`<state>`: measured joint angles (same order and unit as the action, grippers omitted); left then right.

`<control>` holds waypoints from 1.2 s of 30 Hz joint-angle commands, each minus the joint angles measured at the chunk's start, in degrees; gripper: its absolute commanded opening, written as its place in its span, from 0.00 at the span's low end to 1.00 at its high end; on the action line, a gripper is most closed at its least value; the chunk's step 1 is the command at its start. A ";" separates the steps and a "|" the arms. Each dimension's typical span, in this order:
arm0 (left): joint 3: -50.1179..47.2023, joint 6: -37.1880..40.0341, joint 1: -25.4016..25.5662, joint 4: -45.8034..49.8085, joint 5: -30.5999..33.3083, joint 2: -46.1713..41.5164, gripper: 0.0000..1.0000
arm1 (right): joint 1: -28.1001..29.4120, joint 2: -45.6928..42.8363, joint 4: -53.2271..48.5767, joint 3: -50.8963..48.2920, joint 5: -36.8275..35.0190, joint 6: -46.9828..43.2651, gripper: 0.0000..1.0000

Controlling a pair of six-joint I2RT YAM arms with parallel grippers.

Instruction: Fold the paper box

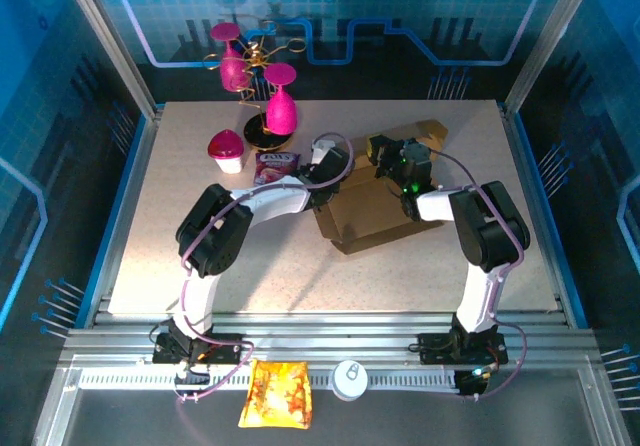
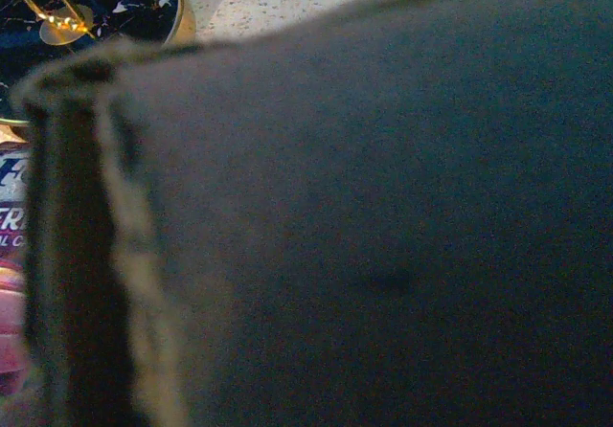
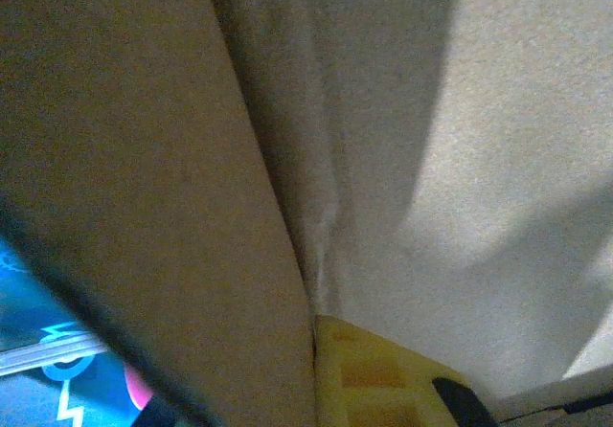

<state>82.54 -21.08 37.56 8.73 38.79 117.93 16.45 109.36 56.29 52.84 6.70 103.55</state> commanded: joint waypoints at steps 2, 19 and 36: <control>2.17 -1.32 -3.14 3.31 -0.80 4.09 0.22 | 1.04 -2.92 0.31 -0.19 5.54 1.74 0.00; 2.66 -0.22 -3.66 9.13 -0.81 -2.60 0.00 | -1.79 -19.28 -29.10 3.19 2.02 -8.72 0.62; 17.77 -2.19 -9.09 37.94 -24.10 -8.97 0.00 | -20.11 -27.97 -88.44 28.63 5.41 -43.14 0.55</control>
<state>97.69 -21.54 28.45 38.46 21.21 111.55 -3.60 78.67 -18.52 78.24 10.15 68.47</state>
